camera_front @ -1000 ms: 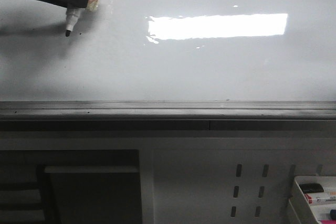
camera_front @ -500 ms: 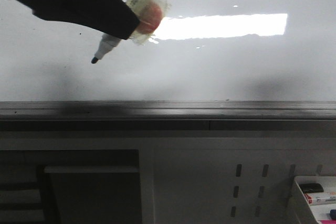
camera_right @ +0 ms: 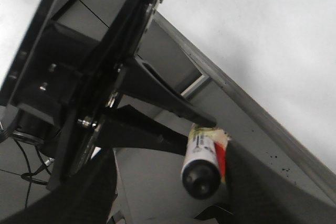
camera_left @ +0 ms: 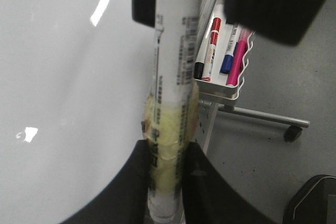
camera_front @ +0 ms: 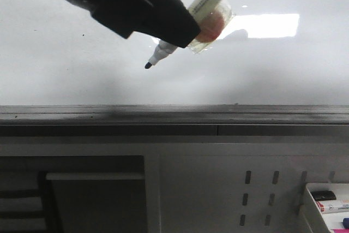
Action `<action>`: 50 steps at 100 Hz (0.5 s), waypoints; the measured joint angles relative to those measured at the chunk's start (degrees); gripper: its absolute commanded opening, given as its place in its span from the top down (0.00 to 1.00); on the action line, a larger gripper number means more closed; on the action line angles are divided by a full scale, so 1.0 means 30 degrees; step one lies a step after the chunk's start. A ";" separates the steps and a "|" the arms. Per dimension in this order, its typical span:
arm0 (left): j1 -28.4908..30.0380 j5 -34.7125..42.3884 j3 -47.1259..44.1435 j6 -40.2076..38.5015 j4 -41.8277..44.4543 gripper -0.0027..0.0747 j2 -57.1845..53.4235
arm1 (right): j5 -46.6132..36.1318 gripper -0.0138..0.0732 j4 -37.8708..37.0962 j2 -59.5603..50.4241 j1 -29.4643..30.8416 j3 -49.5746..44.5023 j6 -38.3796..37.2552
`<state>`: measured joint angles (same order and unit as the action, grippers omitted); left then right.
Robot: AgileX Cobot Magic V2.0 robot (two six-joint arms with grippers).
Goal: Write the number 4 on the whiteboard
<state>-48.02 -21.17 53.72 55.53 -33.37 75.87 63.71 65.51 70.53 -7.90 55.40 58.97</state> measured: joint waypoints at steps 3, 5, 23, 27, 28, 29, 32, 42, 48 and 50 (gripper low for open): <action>0.0000 0.0000 0.0084 0.0000 0.0053 0.99 0.0000 | -0.0014 0.38 -0.0042 0.0000 -0.0053 0.0000 0.0000; 0.0000 0.0000 0.0123 0.0000 0.0131 0.99 0.0000 | -0.0014 0.38 -0.0082 0.0000 -0.0105 0.0000 0.0000; -0.0015 0.0034 0.0225 0.0000 0.0356 0.99 0.0031 | -0.0201 0.38 -0.0083 0.0216 -0.0504 0.0012 0.0000; -0.0015 0.0034 0.0225 0.0000 0.0356 0.99 0.0031 | -0.0201 0.38 -0.0083 0.0425 -0.0592 0.0012 0.0000; -0.0015 0.0034 0.0225 0.0000 0.0356 0.99 0.0031 | -0.0201 0.38 -0.0083 0.0466 -0.0630 0.0012 0.0000; -0.0015 0.0034 0.0225 0.0000 0.0356 0.99 0.0031 | -0.0201 0.38 -0.0083 0.0508 -0.0670 0.0012 0.0000; -0.0015 0.0034 0.0225 0.0000 0.0401 0.99 0.0031 | -0.0201 0.38 -0.0083 0.0739 -0.0751 0.0012 0.0000; -0.0015 -0.0004 0.0225 0.0000 0.0621 0.99 0.0031 | -0.0201 0.41 -0.0083 0.1268 -0.0935 0.0012 0.0000; -0.0015 -0.0004 0.0225 0.0000 0.0718 0.99 0.0070 | -0.0233 0.47 -0.0083 0.1456 -0.0980 0.0043 0.0000; -0.0015 -0.0004 0.0225 0.0000 0.0769 0.99 0.0070 | -0.0276 0.49 -0.0083 0.1478 -0.0980 0.0043 0.0000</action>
<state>-48.07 -21.18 54.39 55.53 -31.07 76.08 62.88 65.26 74.96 -10.84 55.53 58.97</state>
